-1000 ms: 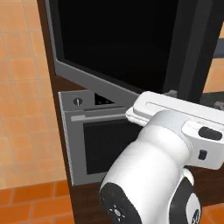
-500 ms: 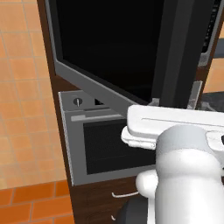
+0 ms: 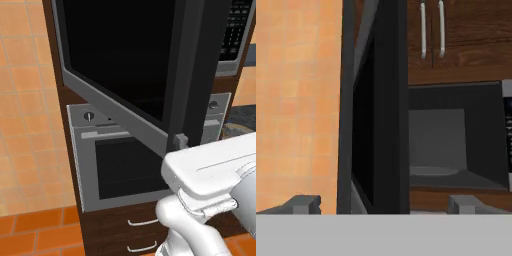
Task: Open the microwave, place the bowl with waffle inside the microwave, then close the microwave door and turn it on.
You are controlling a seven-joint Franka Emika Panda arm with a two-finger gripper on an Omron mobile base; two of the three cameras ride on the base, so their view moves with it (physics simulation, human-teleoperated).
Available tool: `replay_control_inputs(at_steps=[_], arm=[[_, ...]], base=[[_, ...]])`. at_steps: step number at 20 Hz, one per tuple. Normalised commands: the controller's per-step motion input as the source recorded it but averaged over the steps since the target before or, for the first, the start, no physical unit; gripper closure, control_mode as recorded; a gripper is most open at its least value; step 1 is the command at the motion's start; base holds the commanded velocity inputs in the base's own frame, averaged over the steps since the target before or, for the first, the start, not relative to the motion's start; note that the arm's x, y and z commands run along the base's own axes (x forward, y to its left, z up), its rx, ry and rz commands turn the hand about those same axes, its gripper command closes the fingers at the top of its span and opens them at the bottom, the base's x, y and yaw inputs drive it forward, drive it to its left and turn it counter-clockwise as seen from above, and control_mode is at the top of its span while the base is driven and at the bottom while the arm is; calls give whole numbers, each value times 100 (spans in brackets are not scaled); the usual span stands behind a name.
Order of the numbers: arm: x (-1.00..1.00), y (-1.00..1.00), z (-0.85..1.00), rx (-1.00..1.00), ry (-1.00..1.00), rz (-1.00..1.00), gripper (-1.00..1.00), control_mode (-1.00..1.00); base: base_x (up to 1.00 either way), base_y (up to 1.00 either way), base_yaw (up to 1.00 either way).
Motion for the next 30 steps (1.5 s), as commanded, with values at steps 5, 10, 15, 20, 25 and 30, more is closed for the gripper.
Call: replay_control_inputs(at_steps=[5, 10, 15, 20, 25, 30], arm=[[-85, -36, 0, 1, 0, 74, -100, -100], [-16, -34, 0, 4, 14, 68, -100, -100], [80, -26, 0, 11, 18, 62, -100, -100], [100, -23, -7, 13, 20, 56, -100, -100], [88, 36, -10, 13, 23, 56, -100, -100], [14, 95, 0, -2, 20, 26, -100, -100]], base=[[0, 0, 0], [0, 0, 0], [0, 0, 0], [0, 0, 0], [0, 0, 0], [0, 0, 0]])
